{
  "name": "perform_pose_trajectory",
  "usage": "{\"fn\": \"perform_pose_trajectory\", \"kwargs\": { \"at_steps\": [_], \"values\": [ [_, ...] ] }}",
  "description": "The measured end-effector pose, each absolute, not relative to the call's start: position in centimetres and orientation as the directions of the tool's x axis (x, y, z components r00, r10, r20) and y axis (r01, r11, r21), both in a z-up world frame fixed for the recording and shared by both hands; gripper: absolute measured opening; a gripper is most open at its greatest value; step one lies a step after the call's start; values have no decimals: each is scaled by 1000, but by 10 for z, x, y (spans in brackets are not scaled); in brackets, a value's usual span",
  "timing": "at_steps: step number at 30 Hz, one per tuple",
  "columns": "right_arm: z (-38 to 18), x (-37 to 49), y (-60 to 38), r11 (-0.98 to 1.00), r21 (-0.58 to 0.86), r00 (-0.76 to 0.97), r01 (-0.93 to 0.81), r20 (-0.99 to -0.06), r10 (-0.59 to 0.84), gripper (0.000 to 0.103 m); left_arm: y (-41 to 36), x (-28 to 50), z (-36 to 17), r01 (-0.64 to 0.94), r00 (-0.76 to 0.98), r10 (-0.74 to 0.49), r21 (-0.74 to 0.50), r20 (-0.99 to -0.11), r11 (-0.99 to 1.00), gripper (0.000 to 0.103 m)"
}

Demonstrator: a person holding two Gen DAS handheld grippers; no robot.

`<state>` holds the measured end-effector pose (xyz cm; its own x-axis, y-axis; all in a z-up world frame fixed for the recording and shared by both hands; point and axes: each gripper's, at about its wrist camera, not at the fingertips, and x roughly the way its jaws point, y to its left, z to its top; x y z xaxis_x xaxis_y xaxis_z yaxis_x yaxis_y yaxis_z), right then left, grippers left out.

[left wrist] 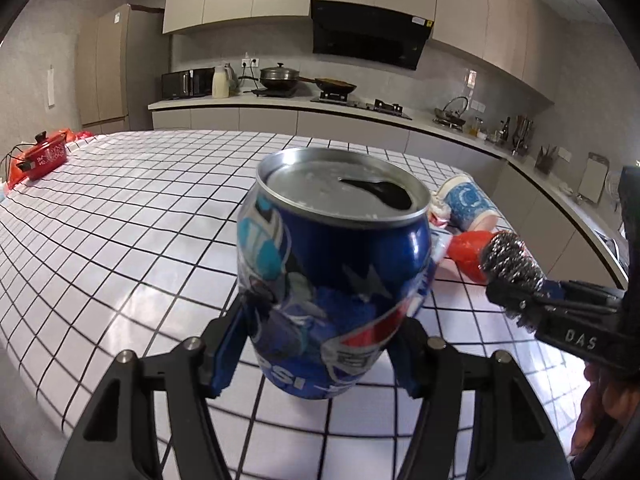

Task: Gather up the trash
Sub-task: 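Grasp the Pepsi can with the left tool while the right tool grasps the steel scrubber, then carry the Pepsi can and scrubber over the black bin and open both tools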

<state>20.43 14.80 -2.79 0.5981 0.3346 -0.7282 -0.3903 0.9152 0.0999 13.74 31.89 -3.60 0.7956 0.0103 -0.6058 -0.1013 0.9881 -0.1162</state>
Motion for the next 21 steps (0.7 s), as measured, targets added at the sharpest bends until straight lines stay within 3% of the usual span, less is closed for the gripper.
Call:
{"fn": "perform_pose_trajectory", "kwargs": {
  "at_steps": [21],
  "values": [
    [14,130,31,954,83,683,-289,-680,266,40,219,103,-13,48,805,-116,-130,-582,990,64]
  ]
}}
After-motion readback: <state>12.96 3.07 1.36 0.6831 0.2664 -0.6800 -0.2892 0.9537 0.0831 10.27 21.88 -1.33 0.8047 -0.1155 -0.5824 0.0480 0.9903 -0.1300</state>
